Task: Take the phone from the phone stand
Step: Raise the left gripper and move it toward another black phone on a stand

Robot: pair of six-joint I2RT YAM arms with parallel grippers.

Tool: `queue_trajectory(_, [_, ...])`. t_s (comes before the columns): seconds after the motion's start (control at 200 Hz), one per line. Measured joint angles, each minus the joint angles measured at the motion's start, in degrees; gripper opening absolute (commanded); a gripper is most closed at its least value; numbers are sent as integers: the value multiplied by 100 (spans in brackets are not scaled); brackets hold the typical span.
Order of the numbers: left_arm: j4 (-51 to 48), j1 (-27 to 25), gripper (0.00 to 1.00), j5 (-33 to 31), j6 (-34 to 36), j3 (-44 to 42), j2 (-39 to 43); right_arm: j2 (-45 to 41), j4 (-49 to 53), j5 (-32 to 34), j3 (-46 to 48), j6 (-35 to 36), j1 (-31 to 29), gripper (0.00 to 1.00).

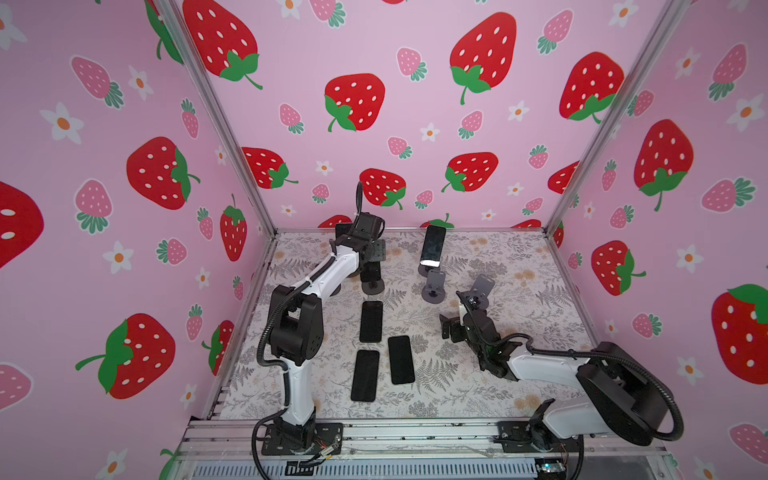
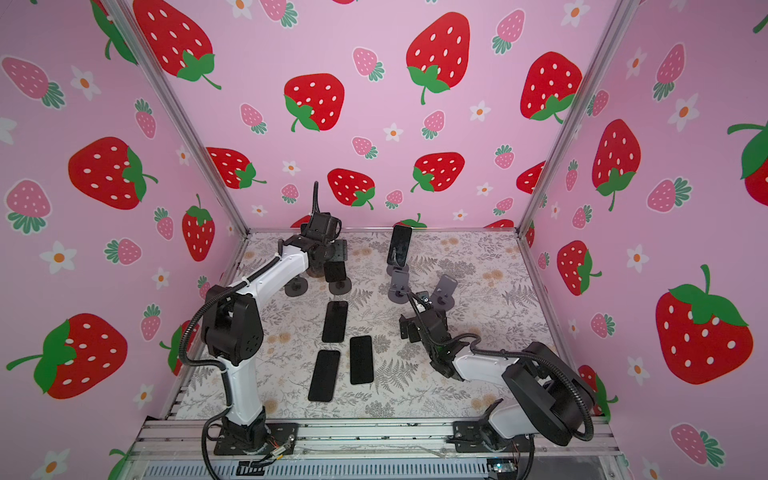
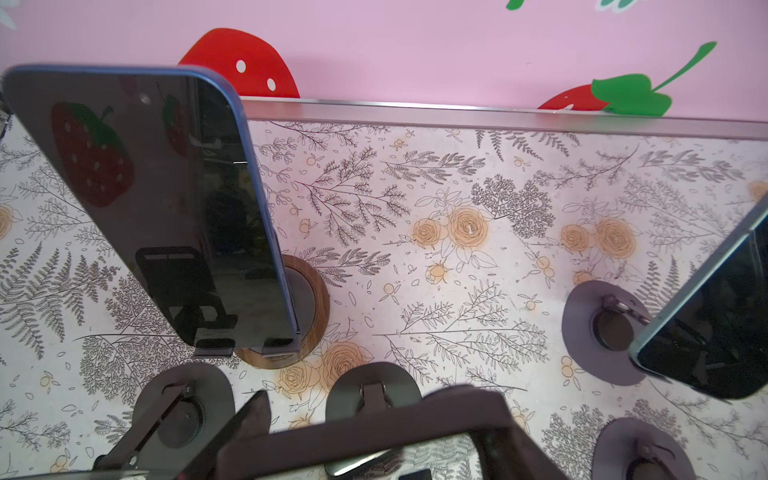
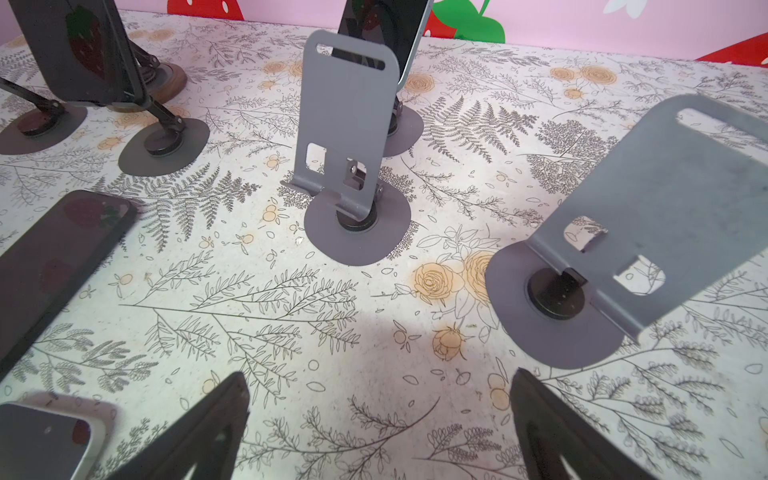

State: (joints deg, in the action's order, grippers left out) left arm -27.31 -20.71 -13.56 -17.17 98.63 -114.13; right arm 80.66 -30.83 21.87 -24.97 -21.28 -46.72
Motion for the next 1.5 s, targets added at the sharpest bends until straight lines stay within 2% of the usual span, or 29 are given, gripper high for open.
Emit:
queue_trajectory(0.315, [-57, -94, 67, -146, 83, 0, 33, 0, 2, 2, 0, 0, 0, 100])
queue_trajectory(0.66, [-227, -90, 67, -44, 114, 0, 232, 0, 7, 13, 0, 0, 0, 100])
queue_trajectory(1.191, [-492, -153, 65, 389, 175, -273, 1521, 0, 11, 15, -2, 2, 2, 100])
queue_trajectory(1.501, [-586, -479, 65, 723, -4, -780, 1755, 0, 22, 37, -2, -2, 0, 100])
